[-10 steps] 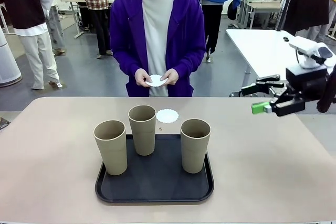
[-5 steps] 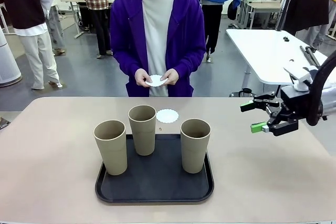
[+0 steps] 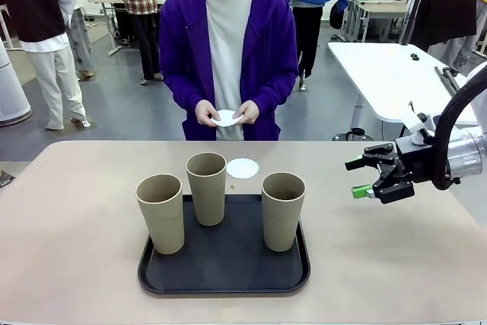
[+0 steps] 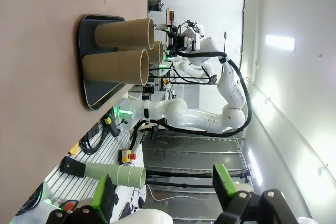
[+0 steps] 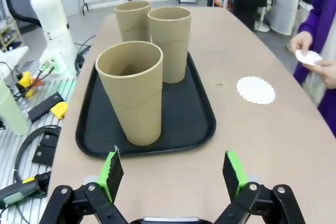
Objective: Place coasters on the table and set cups on them.
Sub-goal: Pick up one Reusable plastic cup and place it on a coaster set by the human.
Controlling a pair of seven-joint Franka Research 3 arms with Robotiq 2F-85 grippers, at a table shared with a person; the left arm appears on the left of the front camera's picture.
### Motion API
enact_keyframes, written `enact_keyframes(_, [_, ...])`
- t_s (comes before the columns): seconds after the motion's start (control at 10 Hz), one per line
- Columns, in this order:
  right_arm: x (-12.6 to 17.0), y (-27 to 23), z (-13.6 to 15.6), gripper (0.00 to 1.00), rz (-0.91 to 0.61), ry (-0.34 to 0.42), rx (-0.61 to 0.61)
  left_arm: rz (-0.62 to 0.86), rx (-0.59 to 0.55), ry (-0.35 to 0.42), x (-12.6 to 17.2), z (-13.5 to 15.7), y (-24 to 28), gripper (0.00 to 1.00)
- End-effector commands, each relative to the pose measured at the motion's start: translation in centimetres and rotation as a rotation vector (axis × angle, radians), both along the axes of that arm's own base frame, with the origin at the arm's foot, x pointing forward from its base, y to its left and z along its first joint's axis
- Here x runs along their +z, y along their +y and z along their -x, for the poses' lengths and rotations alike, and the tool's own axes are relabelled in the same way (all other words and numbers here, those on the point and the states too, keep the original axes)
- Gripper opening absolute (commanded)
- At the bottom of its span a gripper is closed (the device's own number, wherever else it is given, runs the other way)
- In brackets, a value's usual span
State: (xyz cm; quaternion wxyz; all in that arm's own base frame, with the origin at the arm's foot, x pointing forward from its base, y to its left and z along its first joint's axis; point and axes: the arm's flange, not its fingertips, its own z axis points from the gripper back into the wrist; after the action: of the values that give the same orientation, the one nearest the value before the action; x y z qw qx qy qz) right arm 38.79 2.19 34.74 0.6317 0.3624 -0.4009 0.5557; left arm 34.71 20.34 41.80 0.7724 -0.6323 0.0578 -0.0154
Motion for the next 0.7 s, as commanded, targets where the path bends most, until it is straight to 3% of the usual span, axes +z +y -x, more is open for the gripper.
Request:
enact_keyframes(0.0, [0.5, -0.5, 0.1, 1.00, -0.015, -0.006, -0.007, 0.008, 0.007, -0.009, 0.2, 0.0, 0.0, 1.00])
enact_keyframes(0.3, [0.2, -0.3, 0.0, 1.00, -0.003, -0.004, -0.005, 0.008, 0.007, -0.009, 0.2, 0.0, 0.0, 1.00])
enact_keyframes(0.5, [-2.2, 0.6, 0.3, 1.00, -0.046, 0.064, 0.101, 0.008, 0.007, -0.009, 0.2, 0.0, 0.0, 1.00])
enact_keyframes(0.6, [-3.1, 0.9, 0.0, 1.00, -0.067, 0.059, 0.091, 0.008, 0.007, -0.009, 0.2, 0.0, 0.0, 1.00])
